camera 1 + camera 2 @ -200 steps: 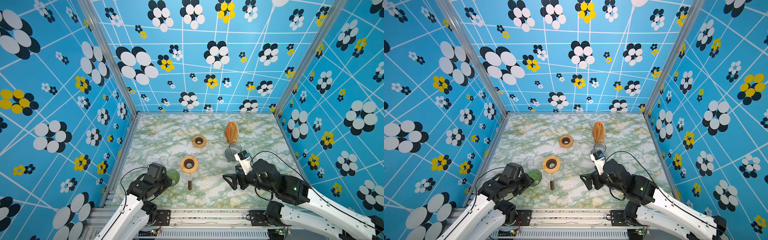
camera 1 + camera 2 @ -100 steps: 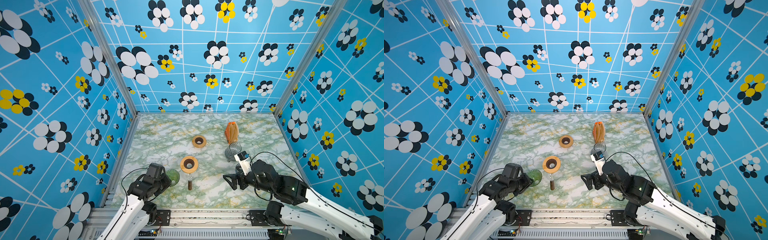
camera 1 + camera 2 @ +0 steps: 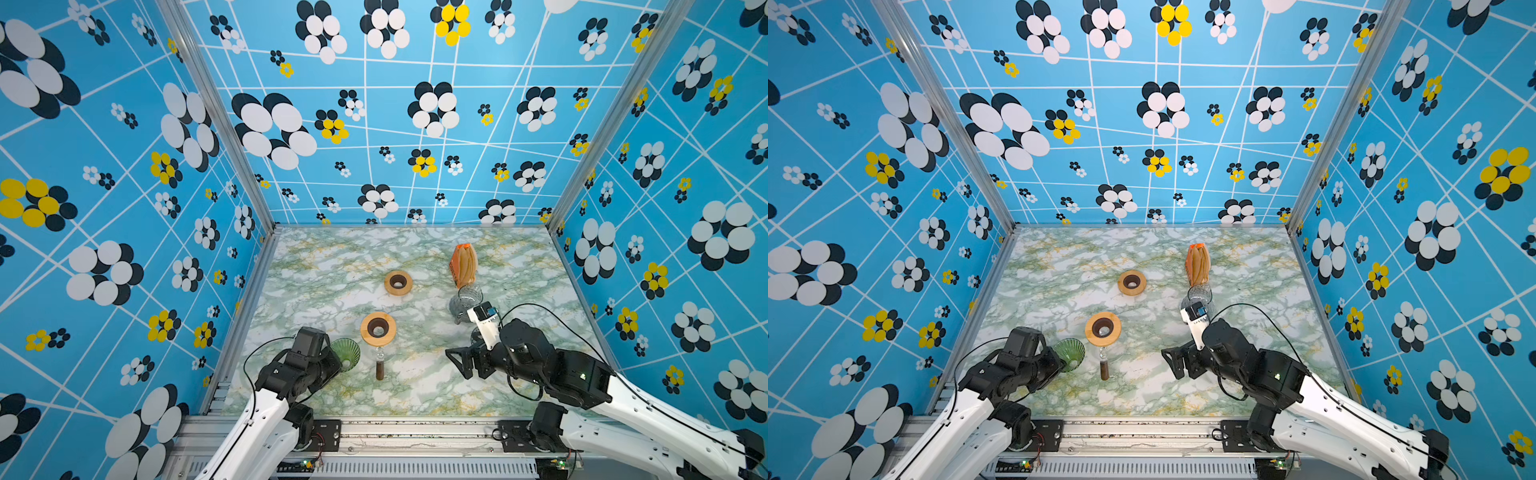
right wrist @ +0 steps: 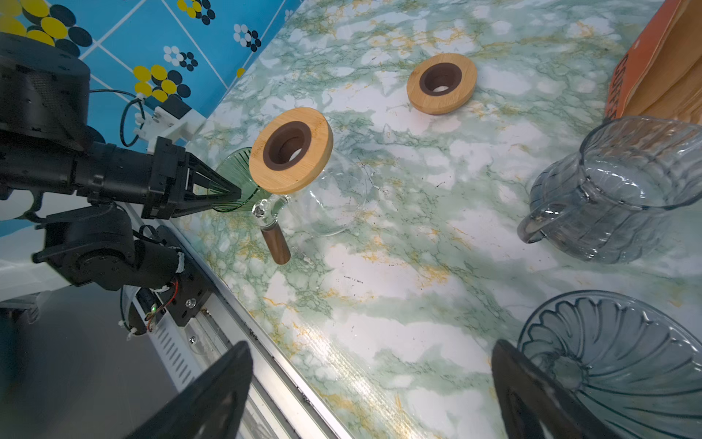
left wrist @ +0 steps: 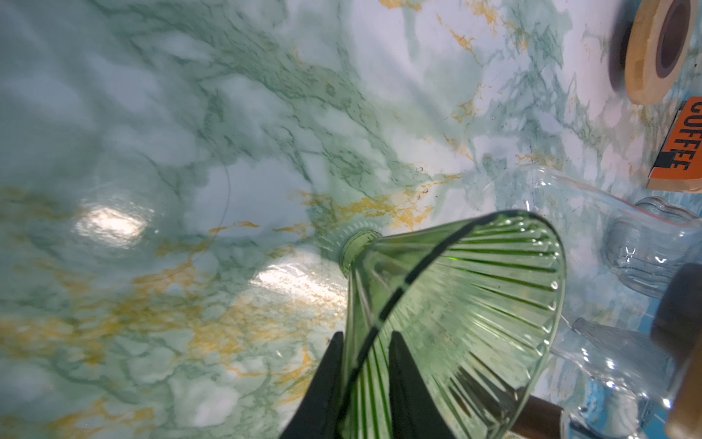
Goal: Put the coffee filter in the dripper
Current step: 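Lower the left gripper onto the green dripper's rim and close it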
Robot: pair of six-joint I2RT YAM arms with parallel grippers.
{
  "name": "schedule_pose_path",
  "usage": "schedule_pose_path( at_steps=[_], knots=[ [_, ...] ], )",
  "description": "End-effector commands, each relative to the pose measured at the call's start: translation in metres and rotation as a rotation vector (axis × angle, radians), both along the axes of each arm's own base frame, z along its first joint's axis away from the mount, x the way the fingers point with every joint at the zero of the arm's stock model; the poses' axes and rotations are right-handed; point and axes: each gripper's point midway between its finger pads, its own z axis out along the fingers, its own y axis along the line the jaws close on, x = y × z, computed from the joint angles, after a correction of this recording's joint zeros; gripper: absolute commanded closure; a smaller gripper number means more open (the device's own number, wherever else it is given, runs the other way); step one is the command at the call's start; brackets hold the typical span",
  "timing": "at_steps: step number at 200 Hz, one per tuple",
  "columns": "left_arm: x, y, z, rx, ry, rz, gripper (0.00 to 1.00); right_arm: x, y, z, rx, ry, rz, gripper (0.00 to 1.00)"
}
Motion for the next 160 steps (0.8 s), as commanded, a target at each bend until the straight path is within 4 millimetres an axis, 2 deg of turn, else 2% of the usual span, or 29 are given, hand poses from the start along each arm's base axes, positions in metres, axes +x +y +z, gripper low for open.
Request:
schedule_pose_path(
  at_steps=[1, 160],
  knots=[
    [0.0011, -0.0011, -0.0017, -0.003, -0.005, -0.017, 0.79, 0.0040, -0.0011, -0.0026, -0.002, -0.007, -0.020, 0.01],
    [0.0012, 0.0024, 0.0059, 0.011, -0.012, -0.011, 0.87, 0.0065, 0.0007, -0.0022, -0.004, -0.011, -0.021, 0.01]
  ],
)
